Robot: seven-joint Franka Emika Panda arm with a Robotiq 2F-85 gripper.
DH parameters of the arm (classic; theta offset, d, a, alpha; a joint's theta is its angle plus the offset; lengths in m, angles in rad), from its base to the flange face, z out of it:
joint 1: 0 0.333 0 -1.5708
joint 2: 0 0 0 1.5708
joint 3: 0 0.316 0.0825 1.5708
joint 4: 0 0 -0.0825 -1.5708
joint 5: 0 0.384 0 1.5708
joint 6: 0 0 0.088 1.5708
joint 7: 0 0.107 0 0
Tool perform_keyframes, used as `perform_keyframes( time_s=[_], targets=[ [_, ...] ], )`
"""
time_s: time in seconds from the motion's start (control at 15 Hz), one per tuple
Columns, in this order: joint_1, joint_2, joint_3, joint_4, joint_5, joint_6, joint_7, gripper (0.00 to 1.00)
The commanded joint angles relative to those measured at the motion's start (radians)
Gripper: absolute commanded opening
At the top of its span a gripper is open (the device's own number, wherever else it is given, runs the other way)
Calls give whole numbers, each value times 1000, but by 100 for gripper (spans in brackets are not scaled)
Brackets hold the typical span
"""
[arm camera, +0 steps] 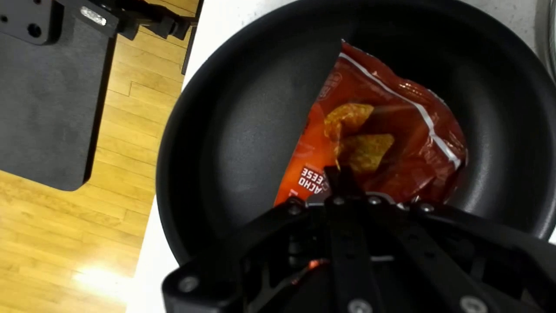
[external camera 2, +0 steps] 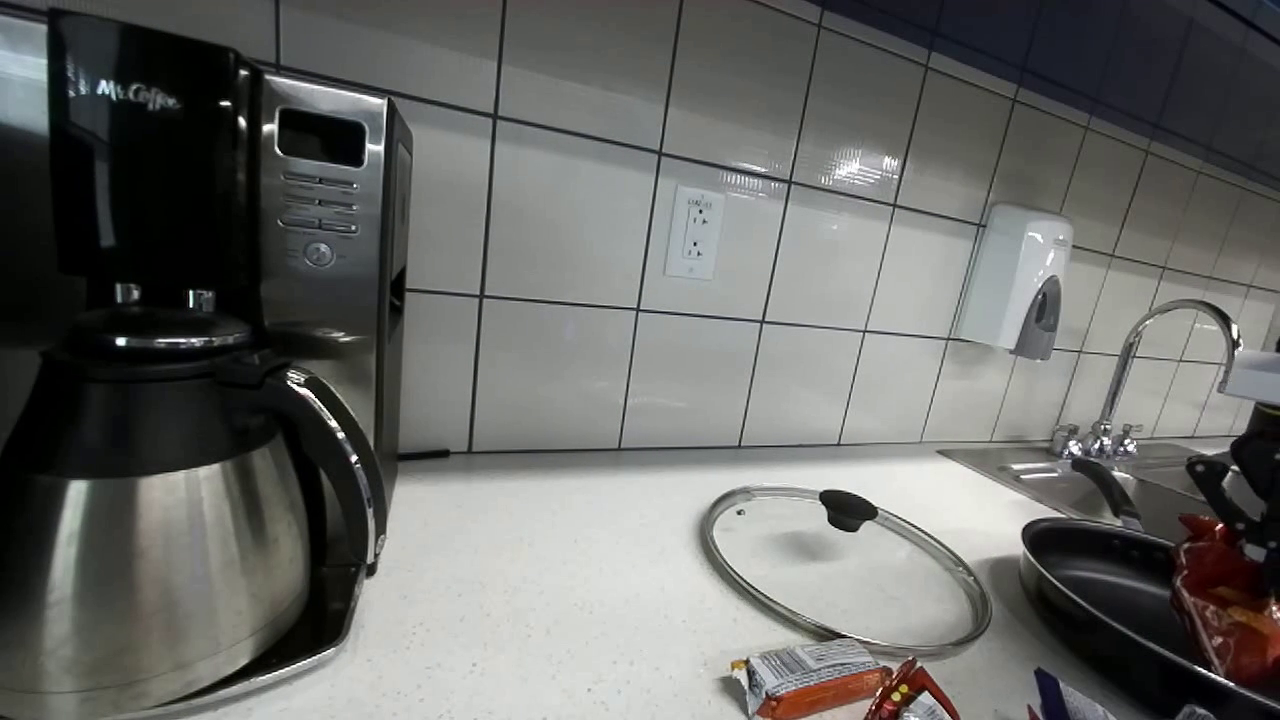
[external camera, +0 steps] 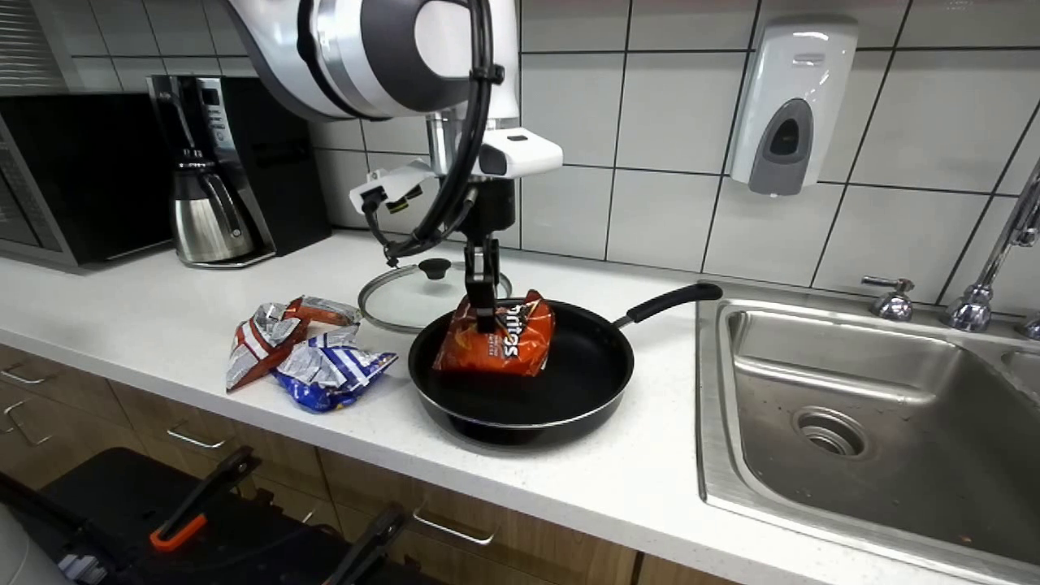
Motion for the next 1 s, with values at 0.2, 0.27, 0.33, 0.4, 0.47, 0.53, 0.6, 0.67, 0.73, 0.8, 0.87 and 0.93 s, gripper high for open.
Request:
perform_keyframes(
  time_s=[0.2, 0.27, 0.33, 0.4, 0.47, 0.53, 0.6, 0.67, 0.73, 0.8, 0.87, 0.93],
  targets=[
    [33, 148, -22, 92, 0, 29, 56, 0],
    [40, 167, -26, 106, 3, 30, 60, 0],
    [48, 184, -31, 119, 5, 31, 65, 0],
    [57, 201, -35, 133, 14, 32, 63, 0],
    [66, 215, -40, 146, 17, 32, 64, 0],
    [76, 230, -43, 162, 23, 30, 59, 0],
    [86, 244, -47, 177, 24, 28, 58, 0],
    [96, 258, -48, 193, 26, 26, 53, 0],
    [105, 270, -50, 208, 27, 22, 52, 0],
    [114, 282, -53, 222, 30, 21, 48, 0],
    [122, 297, -54, 237, 34, 18, 44, 0],
    [128, 309, -55, 250, 42, 18, 39, 0]
  ],
)
